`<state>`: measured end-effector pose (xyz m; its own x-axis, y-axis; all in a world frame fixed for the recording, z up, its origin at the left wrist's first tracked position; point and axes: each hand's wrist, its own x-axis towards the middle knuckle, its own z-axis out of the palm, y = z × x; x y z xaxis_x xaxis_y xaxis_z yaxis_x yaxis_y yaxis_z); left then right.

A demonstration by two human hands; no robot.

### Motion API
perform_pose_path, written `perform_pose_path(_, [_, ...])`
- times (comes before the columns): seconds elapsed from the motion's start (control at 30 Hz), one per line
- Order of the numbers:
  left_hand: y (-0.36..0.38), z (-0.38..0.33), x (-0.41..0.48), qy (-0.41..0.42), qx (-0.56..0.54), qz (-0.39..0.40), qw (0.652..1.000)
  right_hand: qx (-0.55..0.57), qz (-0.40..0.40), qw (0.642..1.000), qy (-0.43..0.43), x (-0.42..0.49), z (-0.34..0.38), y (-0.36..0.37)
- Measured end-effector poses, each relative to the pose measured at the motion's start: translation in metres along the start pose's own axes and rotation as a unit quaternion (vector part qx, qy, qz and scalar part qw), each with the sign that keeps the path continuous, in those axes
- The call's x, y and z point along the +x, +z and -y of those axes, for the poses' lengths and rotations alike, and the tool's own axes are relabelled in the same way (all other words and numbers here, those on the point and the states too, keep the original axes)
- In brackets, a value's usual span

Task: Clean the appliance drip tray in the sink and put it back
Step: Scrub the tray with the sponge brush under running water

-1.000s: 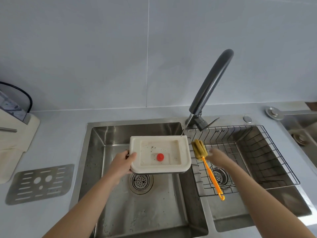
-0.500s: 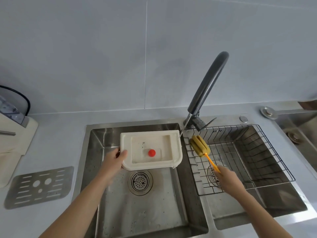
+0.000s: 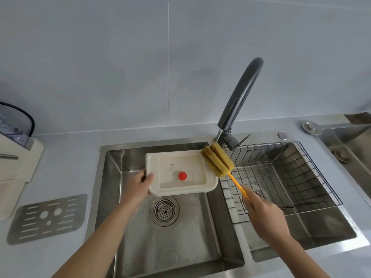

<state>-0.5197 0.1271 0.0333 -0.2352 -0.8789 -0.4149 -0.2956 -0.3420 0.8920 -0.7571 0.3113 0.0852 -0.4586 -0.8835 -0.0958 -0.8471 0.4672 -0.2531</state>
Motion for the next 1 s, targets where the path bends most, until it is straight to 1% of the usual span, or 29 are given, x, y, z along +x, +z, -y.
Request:
perform_pose_path(0.13, [0.004,-0.001,0.002,-0.003,-0.022,-0.021,1.0,-0.002,-0.023,1.0,-0.018,-0.019,0.002,0.004])
perform_pose_path(0.23, [0.005,-0.004,0.003,0.004,-0.035,-0.03,0.999,-0.069,-0.004,0.998,-0.012,-0.034,0.0,0.007])
perform_pose_path(0.3, [0.004,-0.005,0.005,0.005,-0.021,-0.033,0.999,-0.077,0.028,0.997,0.004,-0.042,-0.001,0.008])
perform_pose_path(0.33, [0.004,-0.005,0.006,0.004,-0.009,-0.033,0.999,-0.065,0.05,0.997,0.012,-0.043,-0.003,0.008])
perform_pose_path(0.4, [0.005,-0.004,0.007,0.002,0.009,-0.03,1.0,-0.005,0.056,0.998,0.021,-0.044,-0.006,0.003])
perform_pose_path(0.5, [0.01,-0.002,0.007,-0.004,0.01,-0.021,1.0,0.066,0.017,0.997,0.027,-0.036,0.0,-0.012])
perform_pose_path(0.57, [0.014,-0.002,0.006,0.001,0.018,-0.01,1.0,0.072,0.012,0.997,0.018,-0.025,0.004,-0.02])
perform_pose_path(0.67, [0.023,-0.004,0.003,0.011,0.035,0.001,0.999,0.031,0.014,0.999,0.008,-0.011,0.01,-0.025])
perform_pose_path(0.77, [0.032,-0.007,0.001,0.018,0.026,0.009,0.999,-0.046,0.013,0.999,-0.006,-0.009,0.02,-0.026])
perform_pose_path(0.87, [0.041,-0.013,0.001,0.004,0.007,0.02,1.0,-0.12,0.015,0.993,-0.005,-0.013,0.024,-0.025])
perform_pose_path(1.0, [0.056,-0.022,0.001,0.002,-0.011,0.039,0.999,-0.157,0.011,0.987,0.008,-0.018,0.022,-0.026])
